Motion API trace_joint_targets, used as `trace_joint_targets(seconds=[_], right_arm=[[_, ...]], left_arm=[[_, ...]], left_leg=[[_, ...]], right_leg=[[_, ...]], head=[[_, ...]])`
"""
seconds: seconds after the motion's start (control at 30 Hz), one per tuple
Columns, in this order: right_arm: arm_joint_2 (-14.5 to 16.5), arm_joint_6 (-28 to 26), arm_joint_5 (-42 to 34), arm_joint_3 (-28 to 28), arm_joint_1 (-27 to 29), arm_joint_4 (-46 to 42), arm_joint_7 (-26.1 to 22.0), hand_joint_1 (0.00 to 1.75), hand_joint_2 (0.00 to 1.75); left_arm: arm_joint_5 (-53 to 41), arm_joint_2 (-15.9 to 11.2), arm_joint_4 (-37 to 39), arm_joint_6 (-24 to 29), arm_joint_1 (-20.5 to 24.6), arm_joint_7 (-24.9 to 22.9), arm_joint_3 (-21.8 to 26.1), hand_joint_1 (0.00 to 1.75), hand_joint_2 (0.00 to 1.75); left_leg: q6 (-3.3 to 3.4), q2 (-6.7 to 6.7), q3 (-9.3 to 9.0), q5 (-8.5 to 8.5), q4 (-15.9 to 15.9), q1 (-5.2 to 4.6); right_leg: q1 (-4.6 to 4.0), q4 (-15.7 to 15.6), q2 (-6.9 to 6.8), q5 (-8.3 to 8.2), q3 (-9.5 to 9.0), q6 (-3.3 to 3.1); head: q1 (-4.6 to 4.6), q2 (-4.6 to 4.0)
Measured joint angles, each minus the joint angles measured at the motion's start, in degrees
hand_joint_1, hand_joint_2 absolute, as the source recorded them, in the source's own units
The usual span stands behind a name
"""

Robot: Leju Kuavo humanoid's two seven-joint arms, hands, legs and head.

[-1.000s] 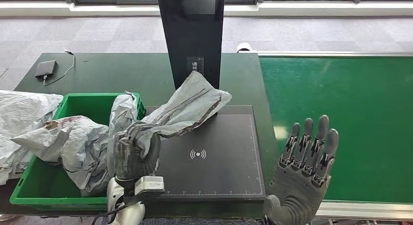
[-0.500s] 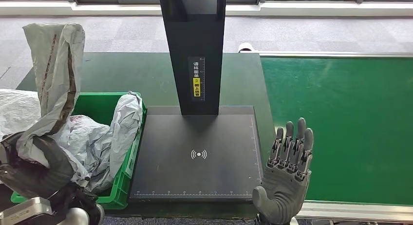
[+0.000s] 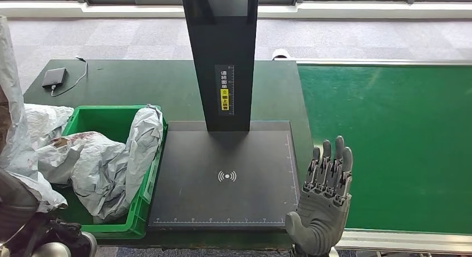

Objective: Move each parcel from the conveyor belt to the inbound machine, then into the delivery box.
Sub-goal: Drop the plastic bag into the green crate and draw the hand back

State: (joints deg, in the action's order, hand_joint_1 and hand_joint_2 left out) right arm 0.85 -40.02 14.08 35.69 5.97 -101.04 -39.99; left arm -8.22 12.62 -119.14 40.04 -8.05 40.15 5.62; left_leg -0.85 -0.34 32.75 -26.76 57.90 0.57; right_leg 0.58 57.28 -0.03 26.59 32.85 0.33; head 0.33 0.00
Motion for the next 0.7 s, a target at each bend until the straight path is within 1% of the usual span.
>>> trace_joint_targets(seconds=[0.23,0.33,0.4,0.47,0.57,0.6,0.7], right_arm=[[-0.02,0.01,0.26,0.08,0.01,0.24,-0.01,0.00,1.75],[0.05,0.51,1.42,0.11,0.39,0.26,-0.01,0.00,1.75],[0.21,0.63,2.16,0.11,0.92,0.26,-0.01,0.00,1.75],[0.39,0.25,2.83,0.11,1.57,0.23,-0.01,0.00,1.75],[0.80,-0.03,3.81,0.11,2.75,0.12,-0.01,0.00,1.75],[0.90,-0.02,3.55,0.11,2.99,0.10,-0.01,0.00,1.75],[0.86,-0.02,1.06,0.11,2.47,0.47,0.01,0.00,1.75]], left_arm=[[1.44,-0.05,-0.31,-0.03,0.03,0.00,0.81,1.75,1.75],[5.96,-0.18,0.25,-1.43,0.52,0.00,3.13,1.75,1.75],[6.60,-0.40,2.21,-3.30,1.24,-0.01,5.19,1.75,1.75],[3.22,-0.92,6.85,-4.76,2.58,-0.17,6.38,1.75,1.75],[-5.29,-2.19,18.91,-6.36,6.20,-1.83,6.21,1.75,1.75],[-9.31,-2.51,23.35,-6.95,7.53,-3.84,5.86,1.75,1.75],[-23.46,-2.99,35.56,-8.12,11.97,-12.61,3.48,1.75,1.75]], left_leg=[[0.00,0.00,0.00,0.00,0.00,0.00],[0.00,0.01,-0.01,0.00,0.00,0.00],[0.00,0.00,-0.03,0.00,0.00,0.00],[0.00,-0.03,-0.06,0.00,0.00,-0.01],[-0.02,-0.07,-0.07,0.02,0.00,-0.01],[-0.03,-0.03,-0.07,0.04,0.00,-0.01],[0.05,-0.03,-0.13,0.13,-0.04,-0.09]], right_leg=[[0.00,0.00,0.00,0.00,0.01,0.00],[-0.01,-0.01,0.00,0.00,0.03,0.00],[-0.02,-0.02,0.00,0.01,0.06,-0.01],[-0.01,-0.03,-0.03,0.04,0.10,-0.01],[0.00,-0.02,-0.09,0.03,0.04,-0.05],[0.00,-0.02,-0.06,-0.02,0.04,-0.07],[0.15,-0.02,-0.07,-0.11,-0.07,0.01]], head=[[0.00,-0.01],[0.00,0.00],[-0.01,0.00],[-0.01,-0.01],[0.01,-0.01],[0.00,0.00],[0.00,-0.01]])
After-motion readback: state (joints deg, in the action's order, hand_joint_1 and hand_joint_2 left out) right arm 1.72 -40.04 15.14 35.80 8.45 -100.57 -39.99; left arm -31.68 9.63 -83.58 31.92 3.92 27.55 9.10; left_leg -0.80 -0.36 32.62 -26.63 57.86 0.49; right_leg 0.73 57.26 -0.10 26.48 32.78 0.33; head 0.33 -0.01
